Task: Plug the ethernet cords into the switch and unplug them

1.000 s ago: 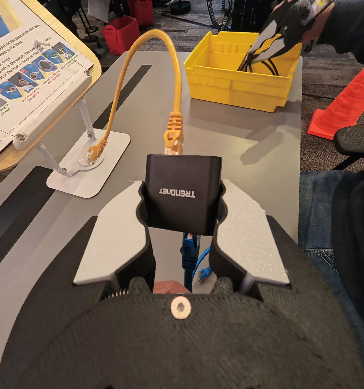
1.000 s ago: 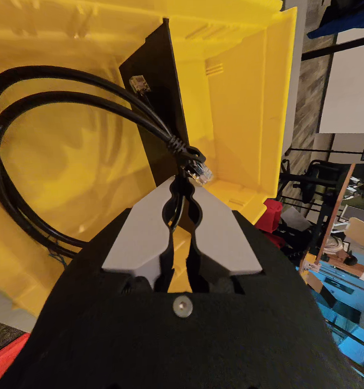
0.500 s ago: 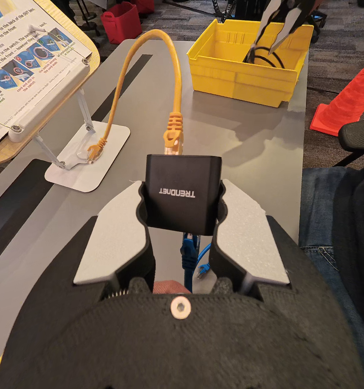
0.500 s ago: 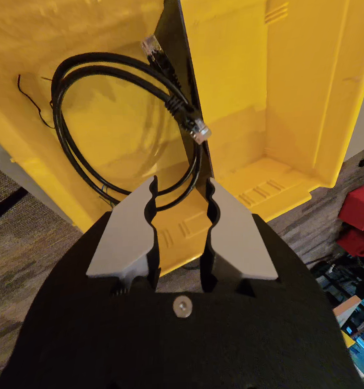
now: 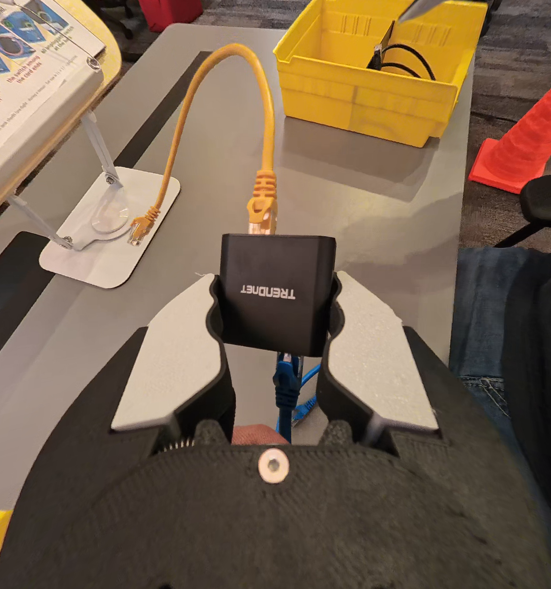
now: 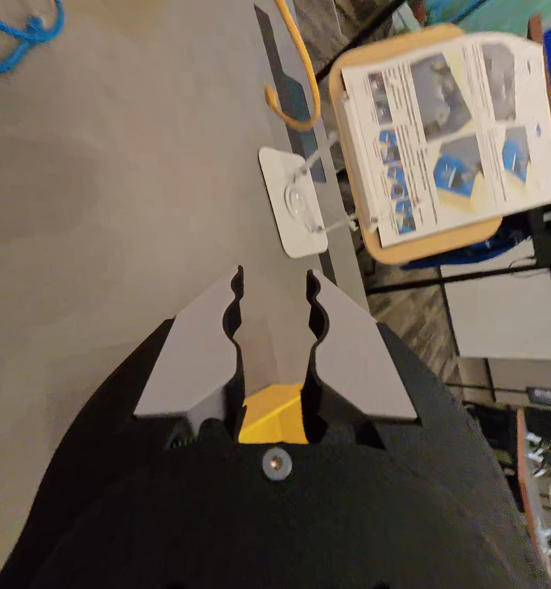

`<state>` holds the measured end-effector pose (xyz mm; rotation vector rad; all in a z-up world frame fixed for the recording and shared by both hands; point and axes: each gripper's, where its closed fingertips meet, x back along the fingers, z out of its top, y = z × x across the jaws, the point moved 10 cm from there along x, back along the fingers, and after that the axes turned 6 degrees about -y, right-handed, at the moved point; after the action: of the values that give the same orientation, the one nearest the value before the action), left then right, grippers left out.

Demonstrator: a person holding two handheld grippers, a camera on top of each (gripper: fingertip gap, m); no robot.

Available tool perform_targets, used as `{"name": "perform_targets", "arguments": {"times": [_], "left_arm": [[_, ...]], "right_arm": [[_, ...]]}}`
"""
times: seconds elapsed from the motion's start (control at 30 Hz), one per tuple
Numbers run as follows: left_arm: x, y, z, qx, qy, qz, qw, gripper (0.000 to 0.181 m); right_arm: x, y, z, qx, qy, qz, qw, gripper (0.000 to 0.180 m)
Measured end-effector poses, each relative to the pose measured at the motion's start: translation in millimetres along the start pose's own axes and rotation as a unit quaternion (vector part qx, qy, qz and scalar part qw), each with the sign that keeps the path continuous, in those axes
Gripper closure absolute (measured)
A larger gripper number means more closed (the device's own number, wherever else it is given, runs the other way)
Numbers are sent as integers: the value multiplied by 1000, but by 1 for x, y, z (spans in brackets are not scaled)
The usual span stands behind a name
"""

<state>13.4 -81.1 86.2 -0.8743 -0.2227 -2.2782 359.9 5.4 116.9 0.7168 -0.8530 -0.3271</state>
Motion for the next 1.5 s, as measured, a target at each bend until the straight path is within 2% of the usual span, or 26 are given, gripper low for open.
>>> {"name": "perform_targets", "arguments": {"times": [0.17,0.33,0.43,0.53,0.57,0.67,0.77,0.9,0.97,1.03,1.13,1.17,1.2,1.4,1.5], "left_arm": [[-20,4,5,1,-28,-15,1000,116],[-38,5,16,-7,-64,-37,997,116],[-42,6,25,-8,-63,-63,996,116],[-46,6,30,-21,-78,-68,994,116],[-47,5,30,-23,-79,-70,994,116],[-43,-1,33,-20,-53,-95,994,114],[-25,-14,35,-16,-34,-83,996,92],[-8,-26,38,1,8,-110,994,88],[-12,-25,38,11,15,-160,987,87],[-22,-21,39,19,6,-219,975,88],[-39,-13,41,16,-11,-254,967,92],[-43,-10,43,14,-8,-259,966,99],[-46,-7,43,8,-8,-256,967,107],[-51,-6,48,4,-4,-214,977,107],[-53,-8,49,22,-16,-214,976,107]], "right_arm": [[-49,-36,88,135,94,-44,985,136],[-92,-50,121,221,98,-77,967,135],[-112,-52,123,247,75,-86,962,144],[-117,-50,123,243,79,-100,962,170],[-117,-48,121,234,77,-86,965,171],[-115,-45,118,223,91,-94,966,173],[-116,-39,110,192,112,-96,970,173],[-110,-33,101,154,140,-114,971,173],[-108,-32,100,152,154,-126,968,173],[-106,-35,101,156,160,-135,965,173],[-105,-40,104,170,159,-149,961,172],[-105,-42,104,170,161,-149,961,172],[-106,-43,103,165,158,-148,962,172],[-112,-39,92,127,167,-120,970,171],[-105,-35,90,109,191,-100,970,158]]}}
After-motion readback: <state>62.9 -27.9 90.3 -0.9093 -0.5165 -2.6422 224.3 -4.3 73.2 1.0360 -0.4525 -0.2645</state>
